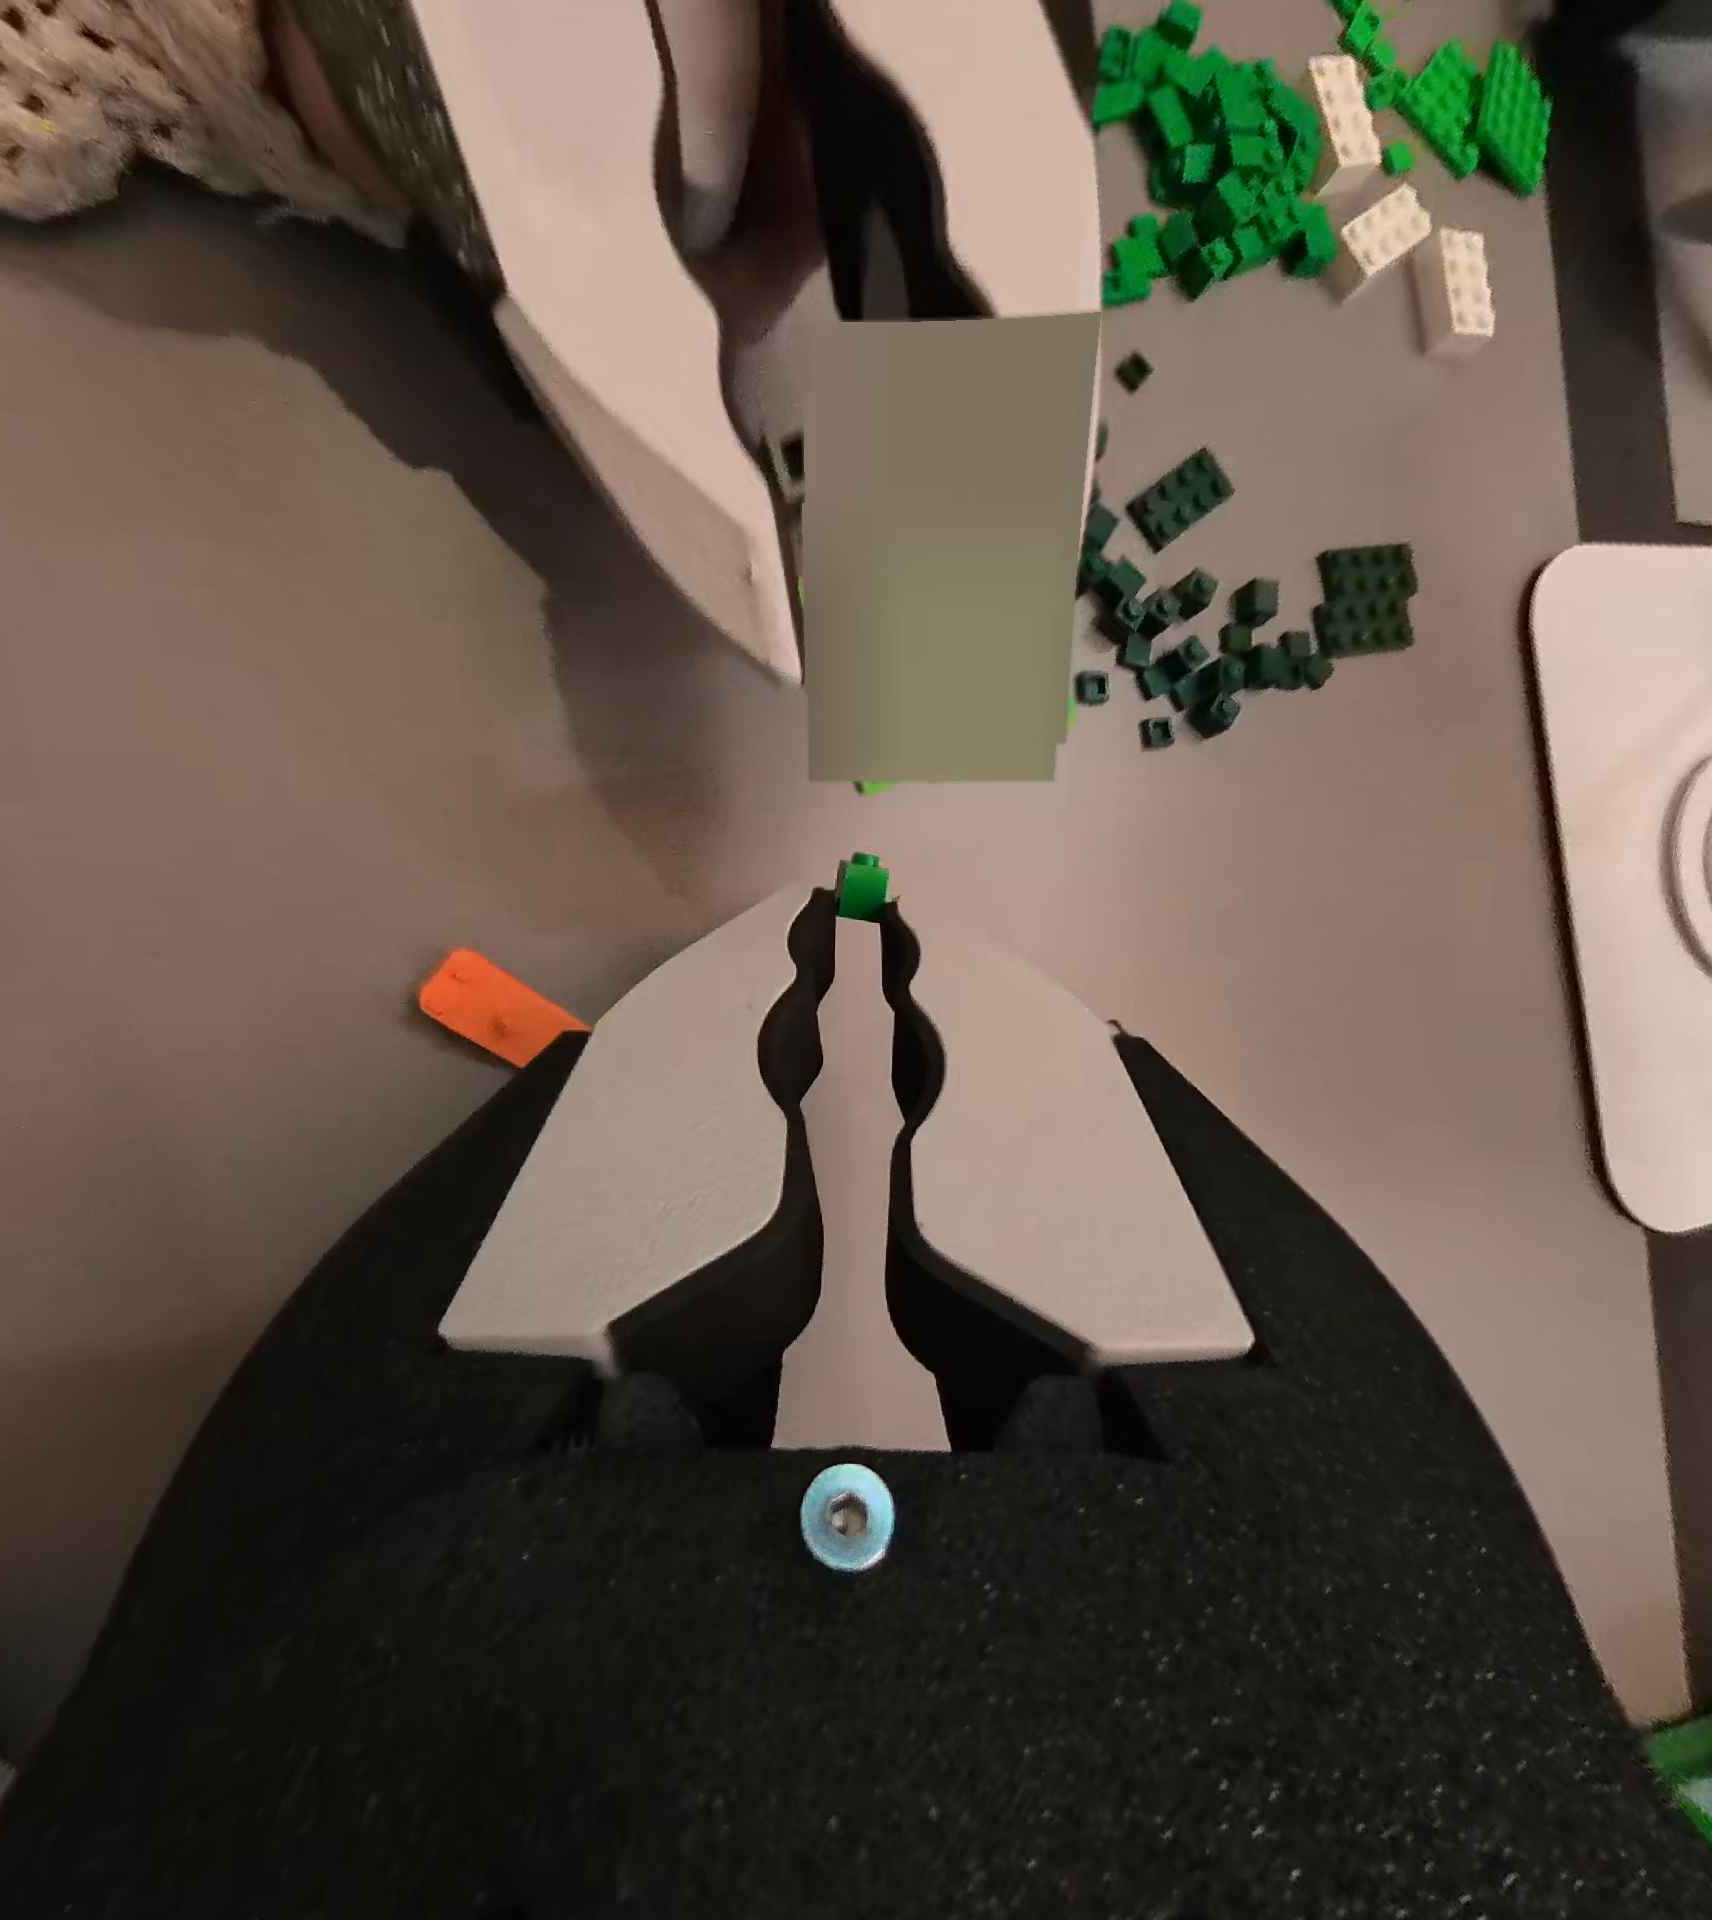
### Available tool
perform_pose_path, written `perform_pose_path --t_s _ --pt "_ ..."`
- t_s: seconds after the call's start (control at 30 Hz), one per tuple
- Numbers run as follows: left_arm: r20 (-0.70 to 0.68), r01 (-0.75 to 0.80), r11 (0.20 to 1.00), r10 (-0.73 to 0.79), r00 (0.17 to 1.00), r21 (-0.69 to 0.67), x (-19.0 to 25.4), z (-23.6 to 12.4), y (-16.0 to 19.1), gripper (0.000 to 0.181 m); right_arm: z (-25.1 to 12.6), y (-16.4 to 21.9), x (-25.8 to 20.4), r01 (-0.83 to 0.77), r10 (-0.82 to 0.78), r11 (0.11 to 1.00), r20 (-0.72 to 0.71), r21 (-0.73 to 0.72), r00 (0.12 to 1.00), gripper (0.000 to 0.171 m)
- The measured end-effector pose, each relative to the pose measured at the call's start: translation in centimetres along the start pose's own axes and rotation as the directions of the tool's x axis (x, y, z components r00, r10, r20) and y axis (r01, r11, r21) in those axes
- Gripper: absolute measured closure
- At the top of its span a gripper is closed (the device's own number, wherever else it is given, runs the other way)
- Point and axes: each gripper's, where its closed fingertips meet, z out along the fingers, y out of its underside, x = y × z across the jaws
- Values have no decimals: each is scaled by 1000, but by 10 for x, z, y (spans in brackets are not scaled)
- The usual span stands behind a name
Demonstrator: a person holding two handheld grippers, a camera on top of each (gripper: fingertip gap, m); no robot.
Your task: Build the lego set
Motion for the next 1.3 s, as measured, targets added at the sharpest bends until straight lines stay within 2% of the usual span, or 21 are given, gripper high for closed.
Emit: perform_pose_path --t_s 0.67,0.77,0.87,0.97,1.07,1.13,1.3 --pt "-7 -16 999 15 1000 -40 3 3 5 145 -11 -17 -1 -5 6 998 -12 57 1000 163" --pt "-2 22 999 -22 1000 -35 2 3 4 145 -14 -18 -1 10 -8 998 -27 59 1000 163" --pt "-43 139 990 -138 989 6 4 4 -3 145 -24 -23 -1 17 -14 997 -43 71 999 163" --pt "-173 308 950 -296 939 46 14 4 -11 145 -36 -28 -8 13 -12 997 -20 75 1000 163" --pt "-353 501 865 -470 809 -2 28 5 -16 145 -44 -30 -16 6 -7 999 14 48 1000 163" --pt "-400 529 848 -497 770 -34 33 4 -16 145 -48 -31 -22 -11 10 999 34 30 999 163" --pt "-428 518 850 -505 750 -94 42 7 -12 145 -48 -29 -33 -39 41 999 86 -29 995 163"
